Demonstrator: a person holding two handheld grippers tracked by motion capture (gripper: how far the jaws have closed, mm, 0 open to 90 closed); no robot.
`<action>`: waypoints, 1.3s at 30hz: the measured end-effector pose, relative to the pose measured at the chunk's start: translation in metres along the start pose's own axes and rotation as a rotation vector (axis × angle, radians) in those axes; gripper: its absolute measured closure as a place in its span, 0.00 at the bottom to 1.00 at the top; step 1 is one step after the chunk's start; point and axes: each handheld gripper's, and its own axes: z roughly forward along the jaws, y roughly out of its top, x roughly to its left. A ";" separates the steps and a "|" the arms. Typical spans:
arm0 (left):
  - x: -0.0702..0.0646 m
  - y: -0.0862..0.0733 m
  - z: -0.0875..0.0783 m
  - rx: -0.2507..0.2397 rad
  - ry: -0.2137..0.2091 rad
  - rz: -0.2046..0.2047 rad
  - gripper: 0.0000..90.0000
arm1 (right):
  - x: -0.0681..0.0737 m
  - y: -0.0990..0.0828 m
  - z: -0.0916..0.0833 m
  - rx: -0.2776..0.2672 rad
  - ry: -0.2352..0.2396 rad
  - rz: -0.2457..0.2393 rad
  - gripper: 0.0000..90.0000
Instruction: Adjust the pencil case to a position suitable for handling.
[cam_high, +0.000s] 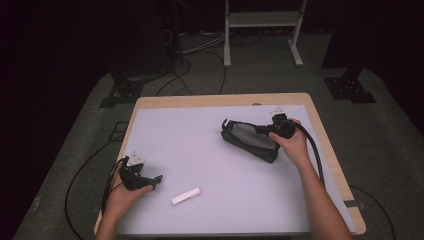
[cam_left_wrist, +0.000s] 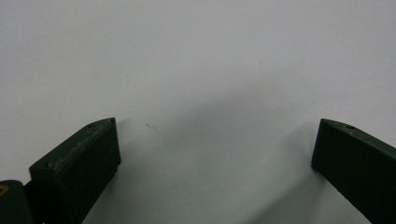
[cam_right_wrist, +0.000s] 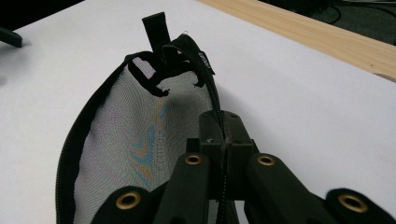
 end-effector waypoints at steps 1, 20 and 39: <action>0.000 0.000 0.000 0.000 0.000 0.000 0.00 | 0.001 0.000 -0.001 -0.004 0.004 -0.005 0.97; 0.000 0.000 0.000 0.000 0.000 0.001 0.00 | 0.022 -0.013 -0.020 -0.013 0.080 -0.048 0.97; 0.000 0.000 0.000 0.000 0.001 0.002 0.00 | 0.041 -0.021 -0.029 0.009 0.159 -0.096 0.97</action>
